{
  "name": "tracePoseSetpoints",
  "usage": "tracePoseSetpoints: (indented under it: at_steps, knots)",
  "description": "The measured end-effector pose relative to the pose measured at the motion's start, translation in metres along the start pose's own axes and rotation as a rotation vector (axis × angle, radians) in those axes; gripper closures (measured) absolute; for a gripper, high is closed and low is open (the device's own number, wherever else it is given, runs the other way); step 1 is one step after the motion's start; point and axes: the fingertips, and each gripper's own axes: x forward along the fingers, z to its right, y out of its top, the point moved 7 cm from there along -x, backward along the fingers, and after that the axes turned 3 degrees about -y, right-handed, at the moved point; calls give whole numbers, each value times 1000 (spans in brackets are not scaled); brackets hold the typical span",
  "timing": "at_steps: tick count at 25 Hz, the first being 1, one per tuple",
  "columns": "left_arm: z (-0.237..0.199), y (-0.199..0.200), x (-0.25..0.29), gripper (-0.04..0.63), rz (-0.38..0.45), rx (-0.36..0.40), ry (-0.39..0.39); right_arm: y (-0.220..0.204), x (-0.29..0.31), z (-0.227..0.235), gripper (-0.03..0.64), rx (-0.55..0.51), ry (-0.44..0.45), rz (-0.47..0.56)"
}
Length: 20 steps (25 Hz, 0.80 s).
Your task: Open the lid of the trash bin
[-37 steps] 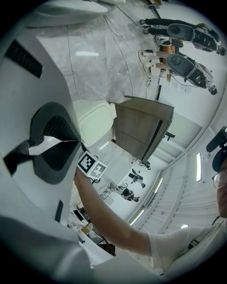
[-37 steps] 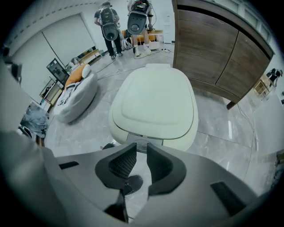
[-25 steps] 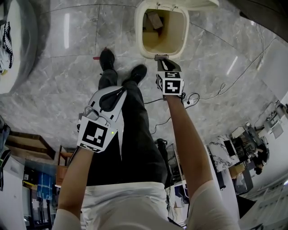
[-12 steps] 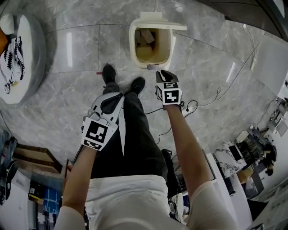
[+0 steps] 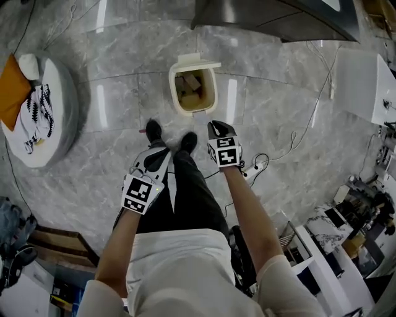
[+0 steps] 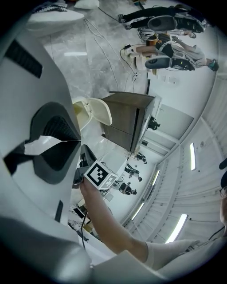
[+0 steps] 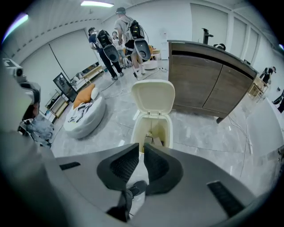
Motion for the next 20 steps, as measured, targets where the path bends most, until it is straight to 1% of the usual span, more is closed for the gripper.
tracePoseSetpoints:
  at_steps: [9, 13, 20]
  knots:
    - [27, 32, -40, 577, 19, 33, 12, 25, -78, 1, 569, -34, -12, 89]
    - [39, 44, -60, 577, 33, 33, 16, 29, -114, -1, 572, -29, -13, 117]
    - [57, 76, -90, 577, 81, 85, 17, 47, -176, 5, 577, -37, -17, 206]
